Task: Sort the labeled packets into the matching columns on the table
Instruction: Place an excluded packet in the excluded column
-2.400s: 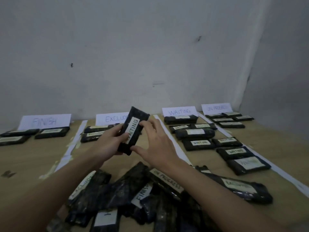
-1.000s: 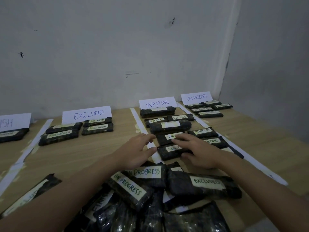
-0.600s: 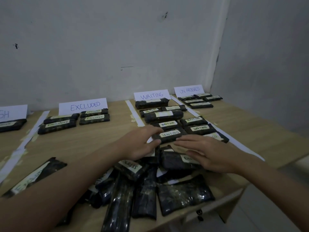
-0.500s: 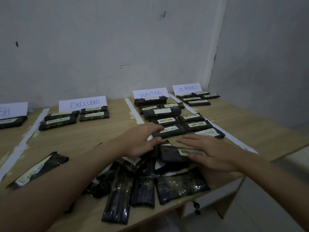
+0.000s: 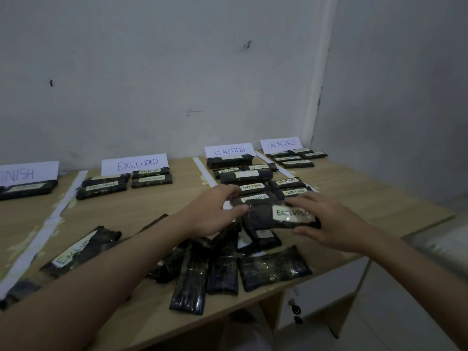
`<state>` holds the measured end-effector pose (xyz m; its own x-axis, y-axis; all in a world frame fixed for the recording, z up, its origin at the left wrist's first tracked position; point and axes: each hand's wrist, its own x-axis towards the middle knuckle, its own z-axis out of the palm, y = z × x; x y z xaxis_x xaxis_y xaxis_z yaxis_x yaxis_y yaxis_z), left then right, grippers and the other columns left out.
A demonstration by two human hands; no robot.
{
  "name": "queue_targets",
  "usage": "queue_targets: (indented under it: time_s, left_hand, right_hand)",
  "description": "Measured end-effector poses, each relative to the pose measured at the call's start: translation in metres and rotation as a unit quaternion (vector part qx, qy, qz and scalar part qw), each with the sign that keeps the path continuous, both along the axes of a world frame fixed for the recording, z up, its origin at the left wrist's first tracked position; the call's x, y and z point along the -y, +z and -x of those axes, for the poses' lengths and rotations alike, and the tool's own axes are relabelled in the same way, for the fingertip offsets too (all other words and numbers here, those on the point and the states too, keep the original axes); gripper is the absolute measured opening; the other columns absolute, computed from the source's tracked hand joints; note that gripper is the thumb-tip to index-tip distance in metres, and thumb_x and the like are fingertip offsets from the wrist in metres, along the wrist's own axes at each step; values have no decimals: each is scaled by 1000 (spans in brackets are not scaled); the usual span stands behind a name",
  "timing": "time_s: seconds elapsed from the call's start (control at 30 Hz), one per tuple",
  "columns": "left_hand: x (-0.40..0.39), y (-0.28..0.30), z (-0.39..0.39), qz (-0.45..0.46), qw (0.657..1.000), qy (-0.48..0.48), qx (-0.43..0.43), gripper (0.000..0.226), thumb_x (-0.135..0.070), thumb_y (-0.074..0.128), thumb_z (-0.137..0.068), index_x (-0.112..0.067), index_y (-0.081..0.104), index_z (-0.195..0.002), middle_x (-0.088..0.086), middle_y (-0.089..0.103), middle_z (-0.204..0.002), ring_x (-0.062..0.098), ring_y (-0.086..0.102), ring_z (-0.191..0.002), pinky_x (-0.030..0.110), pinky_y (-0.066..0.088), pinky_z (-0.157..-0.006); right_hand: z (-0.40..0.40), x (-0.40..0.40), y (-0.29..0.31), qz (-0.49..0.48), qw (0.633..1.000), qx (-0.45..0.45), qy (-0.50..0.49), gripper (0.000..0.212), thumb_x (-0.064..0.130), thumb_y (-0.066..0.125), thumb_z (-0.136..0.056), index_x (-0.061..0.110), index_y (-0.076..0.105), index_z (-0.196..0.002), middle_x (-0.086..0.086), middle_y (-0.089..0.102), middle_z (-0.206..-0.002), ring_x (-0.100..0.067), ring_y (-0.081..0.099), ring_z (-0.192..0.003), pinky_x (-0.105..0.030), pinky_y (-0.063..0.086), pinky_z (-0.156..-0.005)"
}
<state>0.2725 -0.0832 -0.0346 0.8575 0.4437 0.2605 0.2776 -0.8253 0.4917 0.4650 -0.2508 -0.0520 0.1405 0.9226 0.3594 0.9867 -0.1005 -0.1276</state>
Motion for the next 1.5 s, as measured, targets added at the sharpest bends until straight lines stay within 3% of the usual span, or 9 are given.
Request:
queue_targets:
  time_s: [0.13,0.23,0.33,0.6,0.7,1.03,1.17,1.3,1.5]
  left_hand:
    - [-6,6,2,216,972,27,86,44,-40,60,-85,-19,51,-123,-1,59,-118,13,59,-104,32,51,-89]
    - [-14,15,14,292,947,24,130,35,-29,58,-88,-16,53,-121,1,64,-112,13,64,-88,21,53,-67]
    - [-30,21,33,313,934,34,169,28,-20,59,-89,-15,59,-116,4,69,-107,18,67,-93,36,56,-82]
    - [-91,21,114,301,929,123,175,15,-15,57,-89,-19,62,-102,-1,70,-96,14,64,-86,32,50,-77]
    - [-117,11,146,300,923,172,171,8,-17,59,-89,-19,62,-95,-3,69,-91,12,63,-79,30,49,-73]
    - [-194,-39,223,139,910,379,89,31,-36,57,-88,-15,59,-111,-1,65,-99,11,61,-87,12,44,-64]
    - [-205,-50,234,86,922,373,63,29,-26,55,-90,-12,56,-116,-1,62,-99,10,58,-89,5,39,-65]
    - [-208,-54,236,40,937,344,41,32,-27,53,-91,-14,54,-119,0,62,-110,10,56,-99,18,41,-81]
    - [-201,-46,223,-43,964,262,-4,36,-30,48,-93,-15,50,-127,-1,56,-125,12,51,-114,24,39,-93]
  right_hand:
    - [13,-13,14,-129,991,26,29,64,28,80,-67,15,54,-124,-2,59,-117,-16,53,-105,-34,44,-91]
    - [30,-34,24,-179,983,18,46,66,25,83,-62,12,55,-121,-3,61,-114,-13,50,-105,-29,39,-91]
    - [45,-59,31,-188,980,1,66,67,22,84,-61,10,55,-120,-4,61,-111,-13,51,-103,-24,37,-90]
    - [96,-154,37,-128,978,27,160,62,28,82,-64,10,57,-119,-5,61,-113,-21,56,-103,-26,42,-88]
    - [120,-198,33,-92,974,45,201,61,35,78,-68,12,56,-120,-4,60,-114,-23,57,-103,-34,49,-87]
    - [179,-338,1,87,970,19,227,64,44,60,-84,18,36,-137,0,42,-133,-16,39,-121,-29,35,-97]
    - [193,-372,-15,127,967,-10,220,61,42,62,-83,14,41,-133,-3,44,-130,-19,42,-119,-31,36,-98]
    - [197,-387,-20,151,965,-21,212,57,44,60,-84,14,46,-130,-3,43,-122,-20,44,-114,-36,39,-98]
    - [193,-371,-5,149,957,6,247,66,45,58,-85,16,36,-139,-1,39,-135,-17,39,-123,-36,37,-102]
